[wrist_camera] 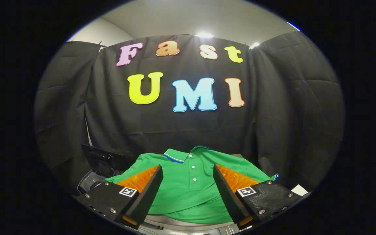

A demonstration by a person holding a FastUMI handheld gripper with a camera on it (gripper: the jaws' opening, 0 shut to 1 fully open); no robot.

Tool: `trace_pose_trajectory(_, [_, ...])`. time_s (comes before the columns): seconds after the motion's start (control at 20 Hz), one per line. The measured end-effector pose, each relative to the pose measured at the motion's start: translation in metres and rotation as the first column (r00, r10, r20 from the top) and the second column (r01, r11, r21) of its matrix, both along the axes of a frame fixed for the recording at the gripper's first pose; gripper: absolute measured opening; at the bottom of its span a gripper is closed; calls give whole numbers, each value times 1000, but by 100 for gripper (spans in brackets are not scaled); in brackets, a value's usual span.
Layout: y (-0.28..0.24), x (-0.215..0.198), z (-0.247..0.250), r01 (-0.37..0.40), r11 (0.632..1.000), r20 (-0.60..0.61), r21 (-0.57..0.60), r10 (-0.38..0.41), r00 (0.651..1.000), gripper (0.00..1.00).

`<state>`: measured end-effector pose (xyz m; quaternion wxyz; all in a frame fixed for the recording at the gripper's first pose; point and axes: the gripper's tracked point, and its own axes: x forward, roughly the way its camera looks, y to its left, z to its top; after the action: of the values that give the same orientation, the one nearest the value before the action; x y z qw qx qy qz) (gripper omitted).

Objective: Put the clothes into the washing machine and then close the washing machine lid.

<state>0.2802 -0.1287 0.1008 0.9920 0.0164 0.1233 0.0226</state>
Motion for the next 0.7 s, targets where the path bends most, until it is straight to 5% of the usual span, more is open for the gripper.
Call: trace_pose_trajectory(0.7, [-7, 69, -37, -32, 999, -207, -17, 28, 978, 96])
